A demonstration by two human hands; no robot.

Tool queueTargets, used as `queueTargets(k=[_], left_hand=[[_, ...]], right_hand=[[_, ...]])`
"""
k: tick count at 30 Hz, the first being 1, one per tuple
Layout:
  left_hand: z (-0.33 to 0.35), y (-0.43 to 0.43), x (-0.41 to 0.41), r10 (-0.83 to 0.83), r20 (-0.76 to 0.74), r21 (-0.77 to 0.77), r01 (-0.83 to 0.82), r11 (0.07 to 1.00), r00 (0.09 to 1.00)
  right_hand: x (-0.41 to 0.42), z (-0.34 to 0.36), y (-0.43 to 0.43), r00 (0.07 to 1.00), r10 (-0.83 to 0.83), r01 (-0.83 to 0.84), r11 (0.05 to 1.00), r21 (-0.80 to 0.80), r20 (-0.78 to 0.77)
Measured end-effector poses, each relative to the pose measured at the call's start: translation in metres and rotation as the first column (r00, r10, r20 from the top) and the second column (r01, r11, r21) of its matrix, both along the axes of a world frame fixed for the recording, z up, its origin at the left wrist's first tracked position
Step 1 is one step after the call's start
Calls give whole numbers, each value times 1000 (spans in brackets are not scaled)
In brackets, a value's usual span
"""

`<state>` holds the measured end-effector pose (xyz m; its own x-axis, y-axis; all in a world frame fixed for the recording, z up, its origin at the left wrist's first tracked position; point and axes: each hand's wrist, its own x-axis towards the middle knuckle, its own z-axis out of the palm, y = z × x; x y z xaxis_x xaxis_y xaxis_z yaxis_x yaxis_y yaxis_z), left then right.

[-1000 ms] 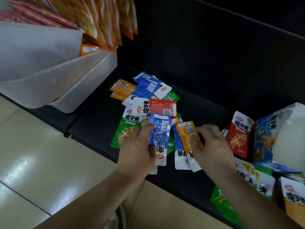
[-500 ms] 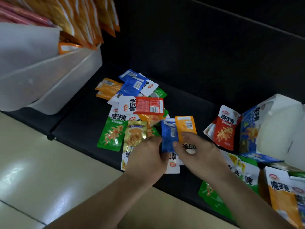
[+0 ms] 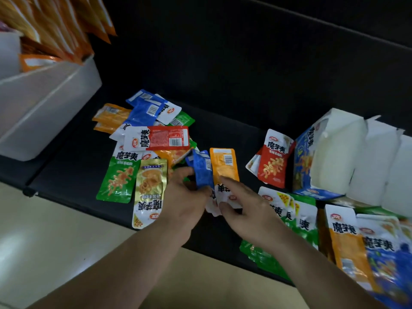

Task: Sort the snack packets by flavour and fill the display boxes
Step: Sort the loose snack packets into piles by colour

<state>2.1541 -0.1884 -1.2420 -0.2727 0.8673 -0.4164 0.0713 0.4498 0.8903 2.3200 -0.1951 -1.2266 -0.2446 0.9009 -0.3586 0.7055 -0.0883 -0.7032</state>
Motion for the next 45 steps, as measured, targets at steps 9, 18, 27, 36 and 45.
queueTargets(k=[9,18,27,36,45], left_hand=[[32,-24,-36,17,78,155,-29,987,997],[28,-50,-47,-316,31,126,310,942,948],[27,-49,-72,-85,152,41,80,996,985],[36,-47,-42,-129,196,25,127,992,972],[52,-62,63,-423,137,42,422,906,896]], right_hand=[[-11,9,-5,962,-164,179,982,52,-217],[-61,23,-2,928,-286,265,957,-116,-239],[-72,30,-3,853,-398,323,911,-256,-337],[-42,45,-30,832,-436,369,896,-247,-342],[54,55,-87,764,-606,588,795,-147,-222]])
